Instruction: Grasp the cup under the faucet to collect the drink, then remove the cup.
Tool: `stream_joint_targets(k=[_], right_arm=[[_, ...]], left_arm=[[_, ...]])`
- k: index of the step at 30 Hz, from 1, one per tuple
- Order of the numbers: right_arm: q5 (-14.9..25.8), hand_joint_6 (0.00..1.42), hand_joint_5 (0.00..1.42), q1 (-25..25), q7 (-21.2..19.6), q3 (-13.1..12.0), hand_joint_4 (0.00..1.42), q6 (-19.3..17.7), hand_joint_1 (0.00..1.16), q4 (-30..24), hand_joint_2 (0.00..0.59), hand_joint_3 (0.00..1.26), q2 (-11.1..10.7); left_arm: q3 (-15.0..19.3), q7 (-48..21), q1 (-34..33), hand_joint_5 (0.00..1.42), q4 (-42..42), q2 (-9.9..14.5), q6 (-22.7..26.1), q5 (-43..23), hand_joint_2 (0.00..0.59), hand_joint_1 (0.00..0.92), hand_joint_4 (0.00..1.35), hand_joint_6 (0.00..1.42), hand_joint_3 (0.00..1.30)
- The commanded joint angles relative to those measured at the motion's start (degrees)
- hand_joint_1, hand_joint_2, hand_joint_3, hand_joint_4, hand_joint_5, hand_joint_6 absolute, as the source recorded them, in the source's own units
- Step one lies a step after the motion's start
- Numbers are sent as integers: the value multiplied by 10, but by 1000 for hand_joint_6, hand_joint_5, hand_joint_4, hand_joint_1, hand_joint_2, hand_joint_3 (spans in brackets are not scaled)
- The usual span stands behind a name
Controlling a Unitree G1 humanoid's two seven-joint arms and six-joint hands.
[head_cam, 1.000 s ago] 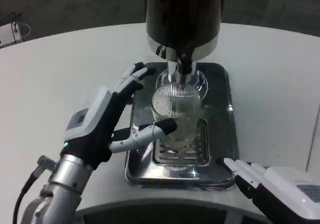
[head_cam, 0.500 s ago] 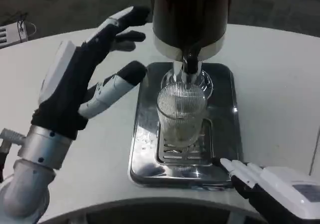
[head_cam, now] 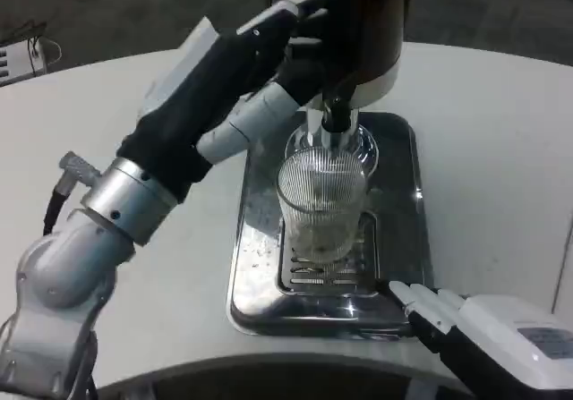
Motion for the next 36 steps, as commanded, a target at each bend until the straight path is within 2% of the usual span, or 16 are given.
stream_joint_targets(k=[1, 11, 24, 36], right_arm=[[-6, 0, 0, 4, -7, 2, 0, 0, 535, -8, 413, 0, 8], [-13, 0, 0, 2, -2, 6, 0, 3, 535, -8, 413, 0, 17], [-9, 0, 0, 7, -2, 4, 0, 4, 535, -8, 413, 0, 23], [11, 0, 0, 9, 0, -10, 0, 16, 535, -8, 413, 0, 29]], left_arm=[[-9, -35, -8, 326, 19, -8, 1, -10, 64, 0, 211, 350, 214], [-21, -57, -33, 329, 68, -13, -17, 15, 62, 0, 212, 361, 210], [-67, -93, -56, 255, 116, 14, -55, 73, 62, 0, 154, 299, 182], [-99, -87, -69, 250, 137, 30, -109, 134, 54, 0, 141, 277, 173]])
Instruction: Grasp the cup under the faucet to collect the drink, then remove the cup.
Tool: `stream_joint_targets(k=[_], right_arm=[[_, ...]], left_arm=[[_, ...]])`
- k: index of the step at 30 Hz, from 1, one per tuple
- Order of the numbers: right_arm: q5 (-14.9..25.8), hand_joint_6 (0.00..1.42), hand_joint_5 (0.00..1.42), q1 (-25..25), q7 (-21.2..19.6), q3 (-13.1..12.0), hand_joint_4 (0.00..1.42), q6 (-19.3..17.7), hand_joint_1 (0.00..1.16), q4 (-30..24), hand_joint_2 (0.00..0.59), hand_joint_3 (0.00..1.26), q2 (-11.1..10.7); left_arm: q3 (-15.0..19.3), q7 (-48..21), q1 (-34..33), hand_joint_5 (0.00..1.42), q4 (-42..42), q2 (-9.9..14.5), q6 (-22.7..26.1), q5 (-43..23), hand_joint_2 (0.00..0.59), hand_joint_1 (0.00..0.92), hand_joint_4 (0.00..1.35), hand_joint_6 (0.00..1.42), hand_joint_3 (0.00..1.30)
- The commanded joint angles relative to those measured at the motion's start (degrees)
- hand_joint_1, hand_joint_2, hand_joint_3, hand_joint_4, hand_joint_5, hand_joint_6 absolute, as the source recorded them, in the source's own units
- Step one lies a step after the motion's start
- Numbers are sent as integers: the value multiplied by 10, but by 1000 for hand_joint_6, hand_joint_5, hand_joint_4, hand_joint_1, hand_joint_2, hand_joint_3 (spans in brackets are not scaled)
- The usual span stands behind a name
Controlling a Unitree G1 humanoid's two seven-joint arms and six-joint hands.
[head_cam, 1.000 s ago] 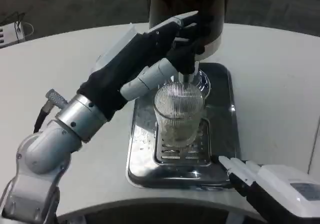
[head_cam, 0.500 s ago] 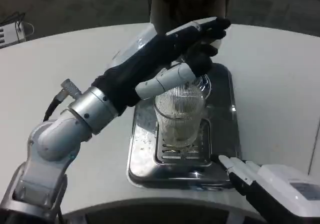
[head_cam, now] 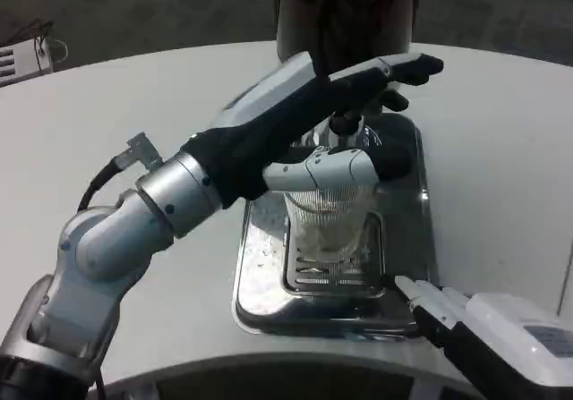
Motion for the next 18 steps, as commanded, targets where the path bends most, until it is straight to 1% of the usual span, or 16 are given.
stream_joint_targets(k=[1, 5, 8, 9, 10, 13, 15, 17, 18], right_arm=[[14, 0, 0, 6, 3, -8, 0, 10, 535, -8, 413, 0, 5], [30, 0, 0, 10, 1, -16, 0, 25, 534, -8, 413, 0, 6], [71, 0, 3, 18, -24, -31, 0, 47, 549, -8, 395, 0, 21], [96, 0, 20, 22, -42, -40, 0, 58, 564, -8, 378, 0, 31], [122, 26, 45, 26, -63, -50, 0, 67, 586, -5, 342, 0, 40], [182, 64, 76, 30, -110, -66, 0, 79, 655, 11, 272, 0, 47], [220, 78, 81, 28, -150, -71, 0, 73, 669, 35, 261, 0, 53], [248, 86, 94, 28, -189, -68, 0, 63, 686, 55, 249, 0, 53], [259, 87, 96, 29, -204, -66, 0, 59, 688, 62, 248, 0, 50]], left_arm=[[-30, -15, 9, 250, 25, 10, -11, 41, 54, 0, 141, 277, 173], [-36, -12, 3, 250, 35, 10, -21, 50, 54, 0, 141, 277, 173], [-38, -10, 1, 250, 40, 11, -25, 52, 54, 0, 141, 277, 173], [-39, -10, 0, 250, 41, 12, -25, 51, 54, 0, 141, 277, 173], [-39, -9, 0, 250, 42, 12, -26, 51, 54, 0, 141, 277, 173], [-39, -8, 0, 250, 42, 12, -26, 49, 54, 0, 141, 276, 173], [-39, -7, 1, 250, 42, 11, -27, 48, 53, 0, 141, 276, 172], [-38, -6, 1, 250, 41, 11, -27, 47, 50, 0, 141, 276, 172], [-38, -6, 1, 250, 41, 11, -26, 47, 42, 0, 141, 276, 172]])
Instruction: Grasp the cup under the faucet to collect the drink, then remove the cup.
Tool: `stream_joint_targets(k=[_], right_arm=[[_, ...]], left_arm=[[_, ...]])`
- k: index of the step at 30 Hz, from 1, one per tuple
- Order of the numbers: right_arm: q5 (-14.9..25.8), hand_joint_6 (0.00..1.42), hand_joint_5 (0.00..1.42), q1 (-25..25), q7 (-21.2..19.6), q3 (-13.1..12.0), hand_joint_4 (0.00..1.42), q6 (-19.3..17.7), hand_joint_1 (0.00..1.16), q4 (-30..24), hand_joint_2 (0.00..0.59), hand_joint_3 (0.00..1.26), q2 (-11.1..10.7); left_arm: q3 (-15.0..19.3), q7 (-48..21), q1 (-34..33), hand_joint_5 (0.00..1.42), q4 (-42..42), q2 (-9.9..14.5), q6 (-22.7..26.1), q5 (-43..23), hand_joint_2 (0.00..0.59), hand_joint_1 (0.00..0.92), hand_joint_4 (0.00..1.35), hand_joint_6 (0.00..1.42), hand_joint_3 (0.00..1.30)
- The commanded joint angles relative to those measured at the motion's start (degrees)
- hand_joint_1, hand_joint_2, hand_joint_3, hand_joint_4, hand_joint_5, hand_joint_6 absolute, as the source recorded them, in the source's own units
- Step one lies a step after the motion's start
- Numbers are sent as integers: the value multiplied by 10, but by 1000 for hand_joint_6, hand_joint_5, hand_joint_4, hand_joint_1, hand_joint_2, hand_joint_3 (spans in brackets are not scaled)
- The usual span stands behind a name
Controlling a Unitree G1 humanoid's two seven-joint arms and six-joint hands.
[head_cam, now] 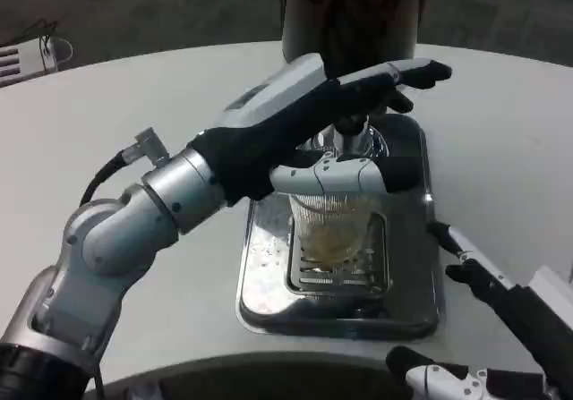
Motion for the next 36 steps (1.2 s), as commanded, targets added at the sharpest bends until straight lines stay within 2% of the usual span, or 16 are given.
stream_joint_targets(k=[1, 8, 10, 17, 22, 36], right_arm=[[56, 88, 97, 4, -77, 6, 0, -21, 689, 44, 248, 0, 0], [95, 81, 67, -19, -161, 35, 0, -47, 697, 117, 231, 0, -25], [104, 39, 12, -28, -181, 41, 0, -57, 707, 140, 225, 0, -33], [106, 4, 0, -73, -253, 67, 0, -81, 719, 211, 218, 0, -43], [108, 0, 0, -111, -287, 83, 0, -78, 728, 252, 217, 0, -48], [122, 0, 0, -186, -339, 107, 0, -76, 751, 344, 208, 0, -51]], left_arm=[[-19, -17, 19, 249, 12, 4, 7, 23, 40, 0, 141, 276, 172], [-15, -12, 21, 241, 4, 5, 10, 23, 27, 0, 140, 275, 170], [-13, -8, 23, 246, 2, 4, 10, 21, 17, 0, 140, 275, 169], [-11, -1, 27, 250, -8, 3, 12, 18, 8, 0, 140, 275, 169], [-11, -1, 29, 250, -15, 3, 16, 19, 5, 0, 140, 275, 169], [-9, 0, 27, 250, -16, 7, 19, 20, 0, 0, 140, 275, 169]])
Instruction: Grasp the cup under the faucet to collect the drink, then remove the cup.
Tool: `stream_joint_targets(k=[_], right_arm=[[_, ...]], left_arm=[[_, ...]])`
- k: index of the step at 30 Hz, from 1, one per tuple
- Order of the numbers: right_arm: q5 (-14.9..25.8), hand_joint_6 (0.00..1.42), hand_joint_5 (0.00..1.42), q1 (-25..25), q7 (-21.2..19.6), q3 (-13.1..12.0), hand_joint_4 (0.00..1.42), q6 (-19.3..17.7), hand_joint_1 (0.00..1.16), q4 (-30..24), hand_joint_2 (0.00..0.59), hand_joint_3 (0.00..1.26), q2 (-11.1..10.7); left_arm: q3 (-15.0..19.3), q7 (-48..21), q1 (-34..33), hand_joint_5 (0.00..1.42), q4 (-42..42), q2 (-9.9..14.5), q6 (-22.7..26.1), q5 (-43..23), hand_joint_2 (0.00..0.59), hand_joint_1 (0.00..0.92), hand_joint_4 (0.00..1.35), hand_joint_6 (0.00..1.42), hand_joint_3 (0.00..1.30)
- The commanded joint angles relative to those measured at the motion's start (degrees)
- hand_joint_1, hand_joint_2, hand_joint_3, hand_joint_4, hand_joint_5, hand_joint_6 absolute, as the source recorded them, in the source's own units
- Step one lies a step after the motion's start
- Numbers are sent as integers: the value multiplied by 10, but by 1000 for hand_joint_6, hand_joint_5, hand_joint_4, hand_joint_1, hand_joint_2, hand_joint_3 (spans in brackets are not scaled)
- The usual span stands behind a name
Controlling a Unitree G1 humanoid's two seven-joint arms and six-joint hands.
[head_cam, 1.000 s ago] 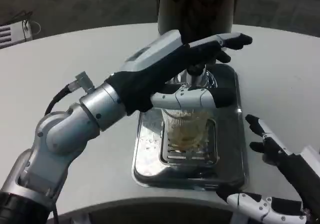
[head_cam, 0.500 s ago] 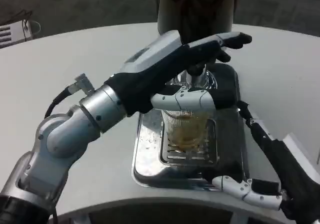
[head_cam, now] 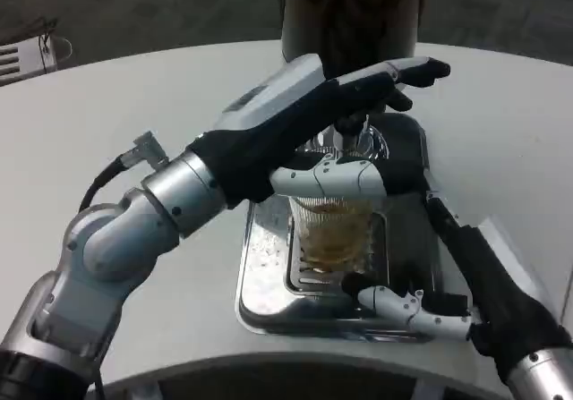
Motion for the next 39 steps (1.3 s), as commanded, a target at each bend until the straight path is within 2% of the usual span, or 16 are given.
stream_joint_targets(k=[1, 11, 20, 25, 33, 39], right_arm=[[9, 0, 0, -25, -21, 9, 0, -3, 751, 29, 208, 0, 3], [23, 0, 0, -89, -38, 17, 0, -2, 752, 91, 208, 0, 1], [38, 0, 0, -118, -48, 26, 0, -5, 752, 128, 208, 0, 2], [46, 0, 0, -127, -49, 30, 0, -7, 752, 139, 208, 0, 0], [56, 0, 0, -133, -51, 33, 0, -9, 753, 149, 208, 0, -1], [60, 0, 0, -130, -50, 32, 0, -10, 753, 148, 208, 0, -4]], left_arm=[[-11, -14, 15, 249, 4, 6, 8, 18, 0, 0, 140, 275, 169], [-7, -14, 15, 241, 2, 10, 11, 18, 0, 0, 140, 275, 169], [9, -4, 27, 239, -7, 9, 13, 6, 2, 0, 149, 278, 178], [37, 28, 45, 239, -14, -10, 1, -17, 0, 0, 154, 290, 190], [83, 89, 64, 246, -25, -54, -51, -45, 14, 0, 147, 324, 197], [100, 105, 74, 302, -40, -70, -72, -59, 25, 0, 195, 372, 237]])
